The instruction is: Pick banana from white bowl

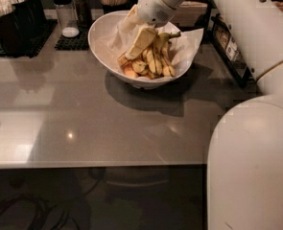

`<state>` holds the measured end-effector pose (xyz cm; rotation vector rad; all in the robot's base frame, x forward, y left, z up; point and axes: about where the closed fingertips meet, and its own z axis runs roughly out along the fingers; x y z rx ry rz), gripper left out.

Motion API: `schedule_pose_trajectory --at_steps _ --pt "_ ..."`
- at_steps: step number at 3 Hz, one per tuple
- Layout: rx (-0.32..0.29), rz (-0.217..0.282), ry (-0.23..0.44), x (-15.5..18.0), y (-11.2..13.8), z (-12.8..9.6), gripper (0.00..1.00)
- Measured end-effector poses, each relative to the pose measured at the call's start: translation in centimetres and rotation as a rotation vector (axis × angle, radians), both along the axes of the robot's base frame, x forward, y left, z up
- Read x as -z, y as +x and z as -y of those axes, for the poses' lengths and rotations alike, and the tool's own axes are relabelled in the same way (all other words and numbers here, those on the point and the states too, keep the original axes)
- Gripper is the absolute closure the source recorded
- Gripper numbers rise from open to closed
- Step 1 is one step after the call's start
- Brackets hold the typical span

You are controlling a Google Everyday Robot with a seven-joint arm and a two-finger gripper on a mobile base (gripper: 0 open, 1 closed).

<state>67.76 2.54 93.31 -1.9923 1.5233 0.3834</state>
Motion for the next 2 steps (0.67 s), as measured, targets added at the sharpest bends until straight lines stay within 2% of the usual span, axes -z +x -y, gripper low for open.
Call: schedule_pose_trajectory --at_steps 2 --pt "-0.022 -0.048 -0.023 2.0 -0.2 -1.2 0.38"
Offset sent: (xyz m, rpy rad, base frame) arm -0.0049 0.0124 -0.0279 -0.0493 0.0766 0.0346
